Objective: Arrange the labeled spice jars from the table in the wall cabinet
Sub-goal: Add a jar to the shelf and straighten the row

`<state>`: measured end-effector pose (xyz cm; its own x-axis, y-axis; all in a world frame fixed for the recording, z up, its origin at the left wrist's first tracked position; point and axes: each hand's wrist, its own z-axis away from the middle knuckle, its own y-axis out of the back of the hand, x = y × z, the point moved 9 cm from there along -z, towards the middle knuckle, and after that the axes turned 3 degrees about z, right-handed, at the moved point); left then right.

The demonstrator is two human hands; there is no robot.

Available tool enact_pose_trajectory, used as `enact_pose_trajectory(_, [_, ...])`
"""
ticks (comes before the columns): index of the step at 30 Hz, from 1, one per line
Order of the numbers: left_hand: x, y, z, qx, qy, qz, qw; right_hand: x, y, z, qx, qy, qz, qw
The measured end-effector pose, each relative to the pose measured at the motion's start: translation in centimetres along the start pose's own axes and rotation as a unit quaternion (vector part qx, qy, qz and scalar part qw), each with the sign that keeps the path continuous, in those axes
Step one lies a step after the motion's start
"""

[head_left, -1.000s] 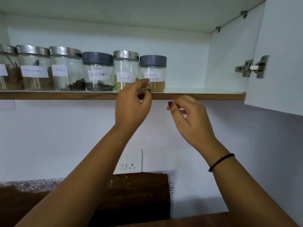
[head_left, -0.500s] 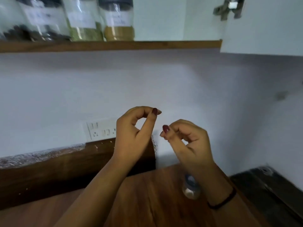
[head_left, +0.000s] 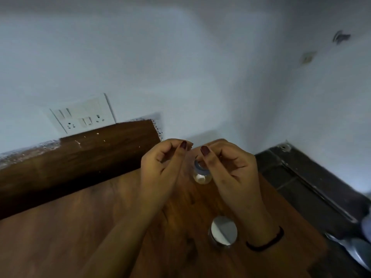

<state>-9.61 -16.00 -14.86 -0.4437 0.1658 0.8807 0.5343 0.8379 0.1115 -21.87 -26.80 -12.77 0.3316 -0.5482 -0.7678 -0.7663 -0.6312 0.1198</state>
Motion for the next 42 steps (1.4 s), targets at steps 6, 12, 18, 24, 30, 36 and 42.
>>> enact_pose_trajectory(6, [-2.4,-2.8,3.0,-0.042,0.039,-0.023,0.998,3.9,2.6,3.8,0.029,-0.066,-0.011,0.997])
enact_pose_trajectory(12, [-4.8,-5.7,6.3,-0.084,0.073,-0.028,0.993,6.2,4.4,7.2,0.033,-0.107,-0.011,0.994])
enact_pose_trajectory(18, [-9.2,-7.9,10.1,-0.123,0.130,-0.043,0.983,9.5,5.7,10.3,0.011,-0.151,0.039,0.988])
enact_pose_trajectory(24, [-14.8,-9.8,14.4,-0.235,0.166,-0.191,0.938,11.2,6.3,13.6,-0.026,-0.191,0.126,0.973])
enact_pose_trajectory(30, [-18.4,-11.2,16.7,-0.292,0.183,-0.242,0.907,15.3,5.1,17.1,-0.114,-0.280,0.170,0.938])
enact_pose_trajectory(36, [-19.8,-12.1,17.7,-0.310,0.196,-0.213,0.905,19.2,4.4,19.9,-0.227,-0.294,0.280,0.885])
enact_pose_trajectory(42, [-22.3,-12.6,18.3,-0.296,0.210,-0.220,0.905,20.3,5.5,20.7,-0.175,-0.362,0.193,0.895])
